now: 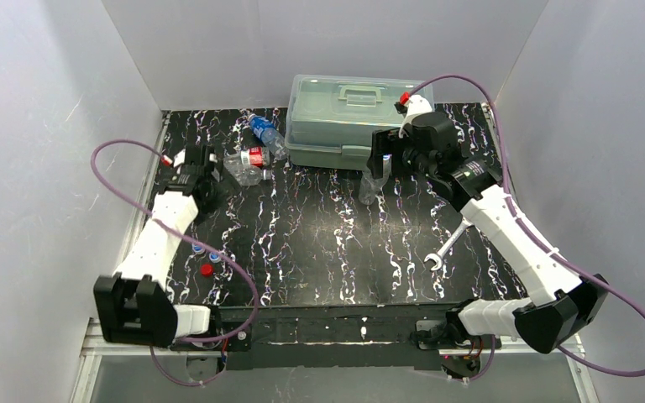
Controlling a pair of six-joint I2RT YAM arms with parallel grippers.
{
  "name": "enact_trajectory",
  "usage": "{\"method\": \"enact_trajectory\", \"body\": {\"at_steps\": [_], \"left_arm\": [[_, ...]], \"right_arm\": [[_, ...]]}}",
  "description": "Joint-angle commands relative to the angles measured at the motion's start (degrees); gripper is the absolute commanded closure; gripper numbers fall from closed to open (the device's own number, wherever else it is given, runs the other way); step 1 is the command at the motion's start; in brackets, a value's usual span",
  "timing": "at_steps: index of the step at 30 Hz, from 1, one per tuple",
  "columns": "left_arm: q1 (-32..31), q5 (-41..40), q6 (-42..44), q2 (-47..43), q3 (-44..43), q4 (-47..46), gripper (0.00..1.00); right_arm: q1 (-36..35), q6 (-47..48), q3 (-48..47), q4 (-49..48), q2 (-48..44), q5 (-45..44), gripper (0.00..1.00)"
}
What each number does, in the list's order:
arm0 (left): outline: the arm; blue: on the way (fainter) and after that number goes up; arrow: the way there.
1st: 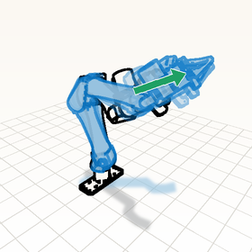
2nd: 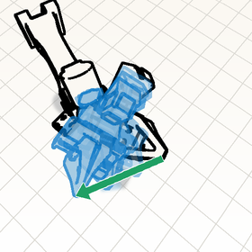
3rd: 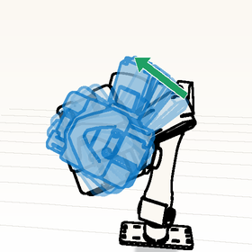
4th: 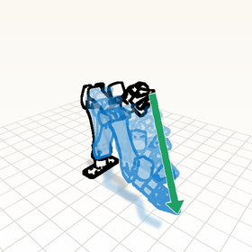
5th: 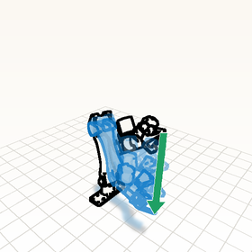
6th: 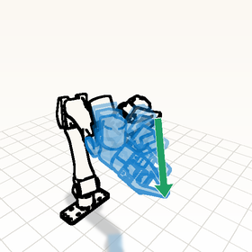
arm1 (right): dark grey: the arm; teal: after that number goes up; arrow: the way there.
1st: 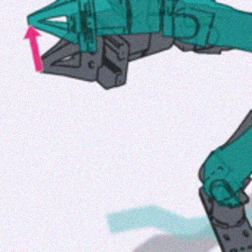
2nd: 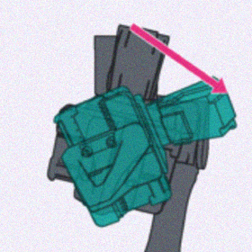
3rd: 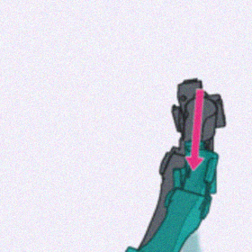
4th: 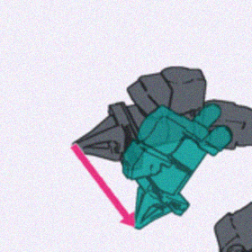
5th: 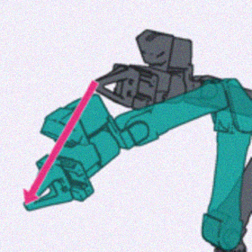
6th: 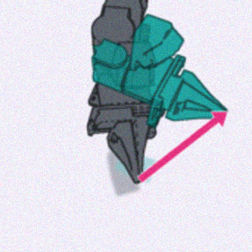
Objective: Screw on the bottle caps
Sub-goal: Place the plastic bottle at the center of the board, then pick up the plastic bottle at the center of the board.
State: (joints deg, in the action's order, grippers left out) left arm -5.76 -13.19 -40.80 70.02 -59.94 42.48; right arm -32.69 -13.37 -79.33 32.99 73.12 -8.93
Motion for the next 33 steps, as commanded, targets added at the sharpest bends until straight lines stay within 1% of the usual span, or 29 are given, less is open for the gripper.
{"method": "enact_trajectory", "body": {"at_steps": [1,5,11,14,17,21,23,24,26,33], "left_arm": [[0.9,-1.1,-8.4,9.4,-8.4,-10.6,0.02],[1.5,-5.2,-16.8,19.7,-13.8,-12.7,0.02],[2.7,-7.2,-21.9,29.4,-20.5,-15.0,0.02],[3.8,-6.8,-23.9,31.9,-21.5,-15.4,0.02],[4.8,-7.9,-25.6,33.8,-22.3,-13.8,0.02],[5.7,-8.8,-27.6,34.8,-22.1,-12.4,0.02],[5.7,-8.6,-27.9,35.9,-22.0,-13.2,0.04],[7.1,-8.5,-28.0,36.3,-22.1,-13.4,0.05],[8.0,-8.1,-27.9,36.9,-21.7,-14.1,0.07],[9.2,-6.9,-27.8,38.6,-20.7,-15.5,0.13]], "right_arm": [[0.1,-0.3,0.7,-1.2,-2.8,2.9,0.02],[0.2,-0.2,0.9,-1.5,-3.1,3.9,0.02],[0.2,-0.3,0.0,-0.9,-2.9,6.2,0.02],[0.2,0.0,-0.1,-0.8,-3.0,6.2,0.02],[0.2,0.0,0.0,-0.5,-2.8,6.0,0.02],[0.2,-0.1,0.0,-0.1,-2.5,6.1,0.02],[0.2,-0.2,-0.3,0.1,-2.4,6.5,0.02],[0.2,-0.3,-0.3,0.3,-2.3,6.6,0.02],[0.1,-0.3,-0.4,0.7,-2.5,6.6,0.02],[0.2,-0.4,-0.2,1.1,-2.6,6.3,0.02]]}}
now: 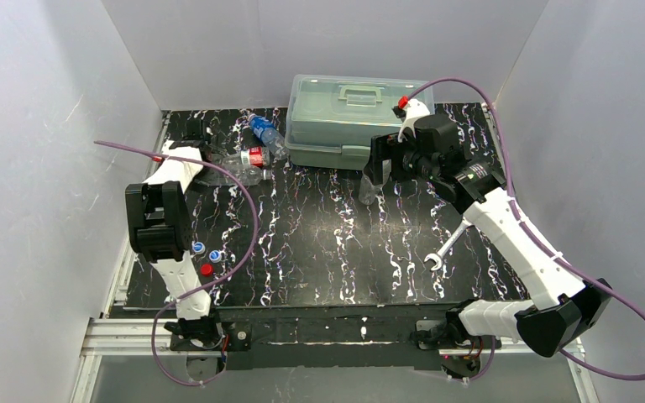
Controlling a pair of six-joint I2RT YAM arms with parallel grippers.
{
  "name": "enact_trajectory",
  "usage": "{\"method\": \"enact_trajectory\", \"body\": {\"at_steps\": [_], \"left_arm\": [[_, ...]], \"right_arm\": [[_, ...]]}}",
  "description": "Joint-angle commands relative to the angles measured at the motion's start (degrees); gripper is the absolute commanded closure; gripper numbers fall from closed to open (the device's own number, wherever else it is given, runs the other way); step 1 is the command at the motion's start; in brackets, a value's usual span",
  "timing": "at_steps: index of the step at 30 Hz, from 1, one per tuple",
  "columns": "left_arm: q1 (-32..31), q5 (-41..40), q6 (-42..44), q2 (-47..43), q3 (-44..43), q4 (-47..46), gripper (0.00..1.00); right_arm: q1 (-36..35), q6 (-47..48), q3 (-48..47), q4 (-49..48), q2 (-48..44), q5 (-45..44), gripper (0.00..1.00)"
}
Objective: Screw on the bottle caps
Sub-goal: Pick up the plastic bottle at the center of the board.
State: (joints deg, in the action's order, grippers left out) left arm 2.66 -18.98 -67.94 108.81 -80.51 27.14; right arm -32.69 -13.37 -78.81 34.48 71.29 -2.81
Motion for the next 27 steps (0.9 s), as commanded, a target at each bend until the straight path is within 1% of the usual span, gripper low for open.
{"method": "enact_trajectory", "body": {"at_steps": [1,7,14,20,22,24,26,27], "left_arm": [[1.0,-0.6,-0.2,0.0,0.1,-0.8,0.14],[1.8,1.6,1.5,1.1,0.5,-1.9,0.20],[1.9,2.1,2.9,0.1,4.4,-2.3,0.24],[1.8,3.2,3.7,-2.6,8.6,-2.6,0.33],[1.8,4.0,4.5,-3.9,10.5,-2.7,0.39],[1.8,5.1,5.3,-5.9,12.3,-2.8,0.48],[1.8,6.4,6.5,-7.7,14.4,-3.2,0.59],[1.8,7.4,7.4,-8.7,15.6,-3.7,0.63]], "right_arm": [[0.2,-0.5,-0.7,-0.4,-0.8,0.4,0.02],[0.2,-0.7,-0.3,-0.4,-1.0,0.5,0.02],[0.2,-0.8,-0.3,-0.2,-1.4,0.5,0.02],[0.2,-1.0,-0.5,0.1,-1.8,0.7,0.02],[0.2,-1.0,-0.8,0.0,-1.9,0.9,0.02],[0.2,-1.2,-1.0,-0.2,-1.9,1.4,0.02],[0.2,-1.4,-1.3,-0.2,-2.0,2.0,0.02],[0.2,-1.6,-1.4,-0.3,-2.1,2.4,0.02]]}}
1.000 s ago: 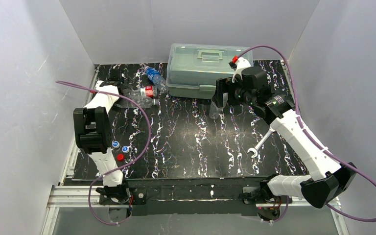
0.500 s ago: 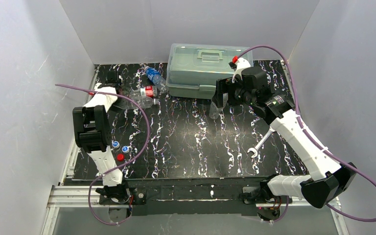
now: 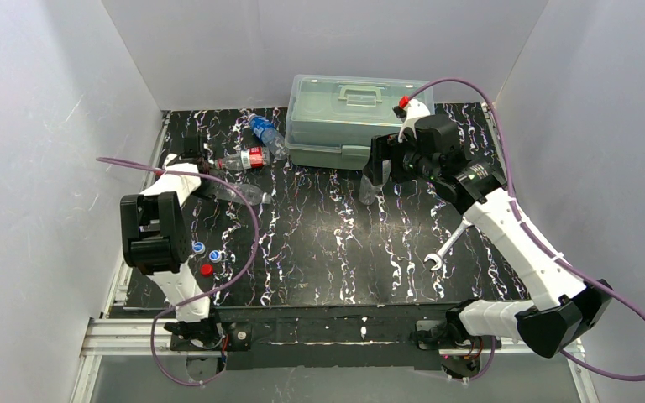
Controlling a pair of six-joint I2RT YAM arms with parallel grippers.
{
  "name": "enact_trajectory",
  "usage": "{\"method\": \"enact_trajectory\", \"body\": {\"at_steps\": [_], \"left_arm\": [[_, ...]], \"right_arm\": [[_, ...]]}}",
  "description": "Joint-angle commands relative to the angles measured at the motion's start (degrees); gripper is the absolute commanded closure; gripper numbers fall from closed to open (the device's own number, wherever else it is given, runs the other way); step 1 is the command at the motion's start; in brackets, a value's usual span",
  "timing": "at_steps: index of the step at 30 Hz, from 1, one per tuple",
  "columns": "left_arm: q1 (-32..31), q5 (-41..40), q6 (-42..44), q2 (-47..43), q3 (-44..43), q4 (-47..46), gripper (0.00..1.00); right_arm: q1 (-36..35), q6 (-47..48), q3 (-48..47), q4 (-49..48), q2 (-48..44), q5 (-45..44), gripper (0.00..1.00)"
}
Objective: Screw on the bottle caps
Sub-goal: Pick up the plastic bottle at the center of the board.
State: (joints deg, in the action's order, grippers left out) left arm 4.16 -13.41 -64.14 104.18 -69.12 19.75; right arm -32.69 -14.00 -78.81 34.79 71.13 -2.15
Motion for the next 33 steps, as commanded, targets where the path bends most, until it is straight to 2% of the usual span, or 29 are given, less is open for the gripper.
{"method": "enact_trajectory", "body": {"at_steps": [1,5,10,15,21,25,31,33], "left_arm": [[0.2,2.7,4.4,-5.1,5.2,3.5,0.65],[0.3,8.3,7.2,-10.2,9.5,2.5,0.68],[-0.2,22.2,9.6,-17.2,13.2,0.8,0.70],[-1.6,32.5,9.3,-25.2,13.8,0.6,0.72],[-5.7,36.3,4.4,-32.6,13.6,0.4,0.71],[-8.2,35.9,-0.4,-36.2,14.7,-1.5,0.71],[-11.5,33.4,-5.7,-39.1,16.4,-2.9,0.71],[-12.0,32.4,-6.8,-39.9,16.9,-3.2,0.71]], "right_arm": [[0.2,-1.1,-1.4,-0.6,-2.1,1.8,0.02],[0.1,-2.0,-1.1,-1.4,-2.6,4.4,0.02],[-1.5,-3.9,-0.8,-4.0,-2.6,7.9,0.02],[-8.0,-4.6,-0.4,-7.0,-2.4,5.6,0.02],[-20.8,-5.3,1.4,-10.0,0.2,-4.9,0.02],[-24.4,-7.7,5.7,-15.2,1.0,-8.6,0.04],[-29.0,-9.3,7.5,-17.9,4.3,-14.7,0.20],[-29.6,-9.9,8.2,-19.2,4.5,-15.9,0.22]]}}
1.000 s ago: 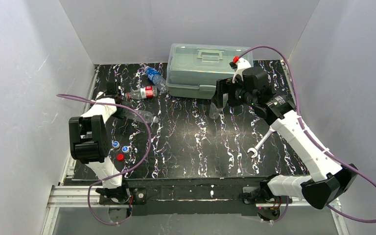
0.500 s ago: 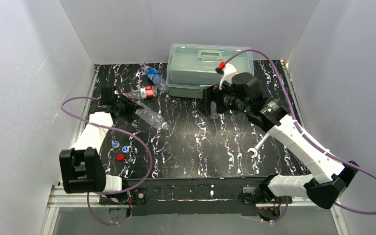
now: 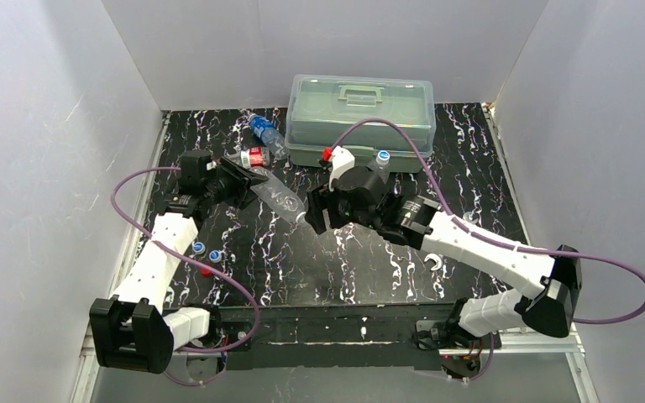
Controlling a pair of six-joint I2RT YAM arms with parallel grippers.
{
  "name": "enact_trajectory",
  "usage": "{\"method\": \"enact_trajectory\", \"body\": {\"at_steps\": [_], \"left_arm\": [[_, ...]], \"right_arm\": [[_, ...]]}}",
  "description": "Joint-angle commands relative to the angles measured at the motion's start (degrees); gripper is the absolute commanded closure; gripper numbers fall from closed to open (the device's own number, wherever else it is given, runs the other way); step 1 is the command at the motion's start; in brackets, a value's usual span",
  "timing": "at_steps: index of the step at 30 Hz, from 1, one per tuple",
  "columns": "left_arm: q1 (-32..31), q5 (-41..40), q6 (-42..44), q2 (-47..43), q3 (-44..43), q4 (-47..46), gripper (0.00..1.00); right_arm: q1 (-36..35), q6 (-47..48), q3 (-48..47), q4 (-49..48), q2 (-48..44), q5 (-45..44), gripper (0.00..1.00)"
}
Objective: Screw on the bottle caps
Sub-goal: Pick up the plastic bottle at the center of the board.
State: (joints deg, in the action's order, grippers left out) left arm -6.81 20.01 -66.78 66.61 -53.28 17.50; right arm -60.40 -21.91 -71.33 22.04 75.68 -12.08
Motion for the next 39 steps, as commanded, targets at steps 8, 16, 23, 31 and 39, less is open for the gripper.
{"method": "enact_trajectory", "body": {"at_steps": [8,16,23,31,39], "left_arm": [[-2.1,-3.5,-7.0,-4.1,2.9,-1.5,0.71],[-2.3,-3.4,-8.4,-5.0,3.2,-1.9,0.71],[-2.5,-3.5,-9.5,-5.8,3.4,-2.1,0.71],[-2.6,-3.2,-9.9,-5.9,4.0,-2.8,0.71],[-2.9,-1.0,-5.7,-5.6,3.9,-3.5,0.51]], "right_arm": [[-2.7,-3.6,1.9,-9.5,1.0,-6.1,0.29],[-2.9,-4.3,2.2,-10.7,2.3,-5.7,0.37],[-2.9,-5.4,3.0,-11.7,2.7,-4.4,0.42],[-2.9,-5.4,3.7,-12.0,2.3,-5.5,0.52],[-2.7,-3.8,0.6,-8.7,2.4,-8.2,0.91]]}}
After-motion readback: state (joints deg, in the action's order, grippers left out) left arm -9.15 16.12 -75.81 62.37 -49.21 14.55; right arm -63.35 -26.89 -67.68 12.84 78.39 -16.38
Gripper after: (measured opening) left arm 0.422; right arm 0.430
